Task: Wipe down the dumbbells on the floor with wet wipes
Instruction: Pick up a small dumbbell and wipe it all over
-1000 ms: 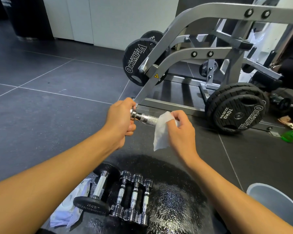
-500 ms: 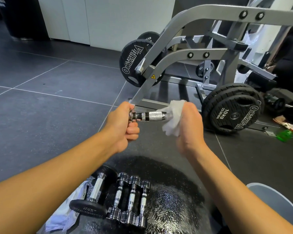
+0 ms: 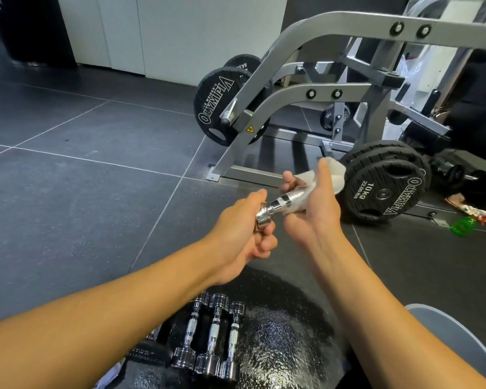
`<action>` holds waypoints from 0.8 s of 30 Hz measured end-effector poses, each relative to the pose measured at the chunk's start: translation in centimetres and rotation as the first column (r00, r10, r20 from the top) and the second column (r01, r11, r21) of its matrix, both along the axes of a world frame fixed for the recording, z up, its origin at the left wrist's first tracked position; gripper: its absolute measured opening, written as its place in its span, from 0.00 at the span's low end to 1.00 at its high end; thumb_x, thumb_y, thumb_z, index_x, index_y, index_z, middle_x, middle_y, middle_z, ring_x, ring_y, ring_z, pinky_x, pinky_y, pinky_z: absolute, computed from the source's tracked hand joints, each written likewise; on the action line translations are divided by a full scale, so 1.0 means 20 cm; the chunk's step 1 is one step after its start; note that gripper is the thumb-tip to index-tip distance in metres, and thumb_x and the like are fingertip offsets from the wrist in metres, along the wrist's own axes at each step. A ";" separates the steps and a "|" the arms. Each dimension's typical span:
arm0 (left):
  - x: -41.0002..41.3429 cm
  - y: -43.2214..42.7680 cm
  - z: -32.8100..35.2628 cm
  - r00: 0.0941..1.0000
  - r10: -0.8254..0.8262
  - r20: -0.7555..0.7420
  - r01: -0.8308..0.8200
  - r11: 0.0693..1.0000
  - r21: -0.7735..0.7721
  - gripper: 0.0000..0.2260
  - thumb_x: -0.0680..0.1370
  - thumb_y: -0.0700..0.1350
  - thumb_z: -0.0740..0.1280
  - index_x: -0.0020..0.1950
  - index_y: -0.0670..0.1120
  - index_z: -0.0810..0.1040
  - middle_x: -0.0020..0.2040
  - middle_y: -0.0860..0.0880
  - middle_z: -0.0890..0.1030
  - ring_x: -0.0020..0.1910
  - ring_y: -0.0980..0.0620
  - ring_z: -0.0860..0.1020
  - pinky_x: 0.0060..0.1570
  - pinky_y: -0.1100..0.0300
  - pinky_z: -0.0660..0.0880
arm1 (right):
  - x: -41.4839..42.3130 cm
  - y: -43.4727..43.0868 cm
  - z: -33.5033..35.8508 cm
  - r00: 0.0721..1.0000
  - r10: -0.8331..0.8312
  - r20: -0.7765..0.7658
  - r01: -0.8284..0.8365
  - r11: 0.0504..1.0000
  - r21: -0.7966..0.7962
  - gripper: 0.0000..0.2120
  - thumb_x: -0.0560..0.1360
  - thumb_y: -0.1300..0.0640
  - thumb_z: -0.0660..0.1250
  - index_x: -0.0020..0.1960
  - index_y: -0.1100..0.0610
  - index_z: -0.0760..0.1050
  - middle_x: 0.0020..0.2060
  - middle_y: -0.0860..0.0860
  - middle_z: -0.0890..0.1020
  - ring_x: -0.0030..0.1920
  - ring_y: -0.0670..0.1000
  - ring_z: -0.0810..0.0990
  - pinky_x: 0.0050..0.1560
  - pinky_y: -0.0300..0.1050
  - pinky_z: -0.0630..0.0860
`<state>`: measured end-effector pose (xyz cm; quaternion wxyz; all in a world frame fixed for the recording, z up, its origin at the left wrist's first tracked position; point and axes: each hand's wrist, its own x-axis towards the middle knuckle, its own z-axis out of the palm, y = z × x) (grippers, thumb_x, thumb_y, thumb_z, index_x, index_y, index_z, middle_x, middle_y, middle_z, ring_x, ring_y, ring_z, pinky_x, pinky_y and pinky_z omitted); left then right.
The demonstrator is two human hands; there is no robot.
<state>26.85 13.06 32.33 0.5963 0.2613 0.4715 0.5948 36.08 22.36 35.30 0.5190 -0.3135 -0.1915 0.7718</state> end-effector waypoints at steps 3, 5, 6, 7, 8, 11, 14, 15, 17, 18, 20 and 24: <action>0.02 -0.01 -0.01 0.957 0.001 -0.290 0.024 0.996 0.082 0.14 0.83 0.59 0.61 0.61 0.51 0.68 0.39 0.46 0.73 0.30 0.50 0.72 0.27 0.60 0.64 | 0.01 0.00 -0.03 0.994 0.108 -0.034 -0.109 0.993 -0.038 0.18 0.78 0.45 0.70 0.40 0.57 0.70 0.36 0.56 0.83 0.34 0.51 0.77 0.41 0.42 0.76; 0.03 -0.01 -0.02 0.896 0.022 -0.443 0.038 0.991 0.125 0.13 0.83 0.60 0.58 0.60 0.53 0.65 0.40 0.46 0.74 0.32 0.51 0.73 0.28 0.61 0.67 | 0.02 -0.01 -0.04 0.981 0.192 -0.025 -0.192 0.981 -0.021 0.20 0.79 0.44 0.68 0.35 0.56 0.69 0.35 0.55 0.83 0.35 0.51 0.77 0.43 0.44 0.76; 0.02 -0.01 -0.03 0.877 0.032 -0.480 0.040 0.989 0.139 0.14 0.83 0.62 0.57 0.60 0.54 0.64 0.39 0.47 0.74 0.32 0.51 0.73 0.29 0.61 0.67 | 0.02 -0.01 -0.04 0.971 0.240 -0.006 -0.240 0.971 0.005 0.20 0.79 0.43 0.67 0.36 0.56 0.70 0.36 0.55 0.84 0.36 0.51 0.77 0.42 0.45 0.76; 0.02 -0.01 -0.02 0.878 0.040 -0.477 0.033 0.989 0.143 0.15 0.83 0.63 0.56 0.60 0.53 0.64 0.39 0.47 0.74 0.31 0.51 0.73 0.28 0.62 0.67 | 0.01 -0.02 -0.05 0.955 0.295 0.035 -0.296 0.954 0.043 0.21 0.79 0.41 0.67 0.38 0.57 0.72 0.38 0.55 0.84 0.37 0.52 0.78 0.40 0.46 0.76; 0.02 -0.01 -0.02 0.902 0.049 -0.429 0.009 0.991 0.132 0.17 0.83 0.64 0.56 0.61 0.52 0.65 0.38 0.47 0.74 0.30 0.51 0.73 0.27 0.61 0.66 | 0.00 -0.03 -0.06 0.936 0.342 0.089 -0.349 0.933 0.084 0.21 0.78 0.40 0.66 0.40 0.58 0.76 0.40 0.54 0.84 0.39 0.54 0.79 0.37 0.46 0.75; -0.03 0.02 -0.01 0.982 0.071 -0.177 -0.057 0.995 0.084 0.26 0.81 0.66 0.57 0.66 0.46 0.67 0.34 0.47 0.72 0.27 0.50 0.69 0.27 0.59 0.61 | -0.03 -0.05 -0.08 0.884 0.443 0.151 -0.464 0.871 0.163 0.22 0.78 0.39 0.66 0.45 0.58 0.83 0.40 0.55 0.83 0.45 0.57 0.79 0.44 0.51 0.72; -0.09 0.02 -0.02 0.997 0.002 -0.071 0.003 0.997 0.071 0.26 0.82 0.65 0.58 0.63 0.44 0.72 0.33 0.46 0.70 0.26 0.50 0.66 0.27 0.60 0.60 | -0.01 -0.05 -0.04 0.896 0.443 0.027 -0.439 0.876 0.198 0.18 0.76 0.45 0.71 0.55 0.60 0.80 0.45 0.56 0.82 0.46 0.55 0.79 0.60 0.53 0.73; -0.10 0.02 -0.03 0.997 -0.031 -0.077 0.036 0.997 0.068 0.24 0.82 0.65 0.58 0.61 0.44 0.72 0.33 0.46 0.70 0.26 0.50 0.66 0.27 0.60 0.60 | 0.01 -0.04 -0.03 0.915 0.404 -0.011 -0.392 0.893 0.220 0.16 0.76 0.47 0.72 0.54 0.59 0.80 0.45 0.55 0.82 0.44 0.54 0.80 0.56 0.51 0.76; -0.10 0.00 -0.05 0.989 -0.065 -0.134 0.076 0.994 0.078 0.24 0.82 0.64 0.58 0.61 0.44 0.68 0.34 0.46 0.73 0.27 0.49 0.68 0.29 0.58 0.60 | 0.03 -0.03 -0.01 0.940 0.332 -0.082 -0.299 0.914 0.273 0.09 0.77 0.50 0.70 0.46 0.56 0.78 0.40 0.51 0.80 0.38 0.51 0.78 0.43 0.46 0.78; -0.10 -0.01 -0.05 0.981 -0.064 -0.184 0.082 0.992 0.092 0.23 0.82 0.64 0.59 0.63 0.44 0.67 0.36 0.46 0.75 0.29 0.49 0.70 0.30 0.57 0.61 | 0.03 -0.02 0.00 0.943 0.306 -0.132 -0.259 0.923 0.285 0.08 0.78 0.51 0.69 0.43 0.54 0.76 0.37 0.49 0.77 0.35 0.49 0.75 0.38 0.44 0.76; -0.10 -0.02 -0.07 0.936 -0.056 -0.347 0.111 0.984 0.140 0.21 0.81 0.64 0.59 0.65 0.49 0.65 0.40 0.46 0.78 0.34 0.50 0.73 0.34 0.54 0.67 | 0.04 -0.01 -0.01 0.940 0.260 -0.222 -0.200 0.945 0.259 0.10 0.78 0.51 0.68 0.40 0.53 0.73 0.32 0.47 0.72 0.29 0.47 0.69 0.34 0.41 0.71; -0.11 -0.04 -0.09 0.504 0.070 -0.861 0.275 0.932 0.237 0.27 0.77 0.69 0.59 0.69 0.57 0.56 0.47 0.53 0.75 0.39 0.54 0.73 0.45 0.50 0.73 | 0.06 0.00 -0.02 0.947 0.199 -0.252 -0.158 0.972 0.175 0.17 0.79 0.50 0.68 0.33 0.52 0.69 0.26 0.45 0.64 0.25 0.46 0.62 0.28 0.38 0.65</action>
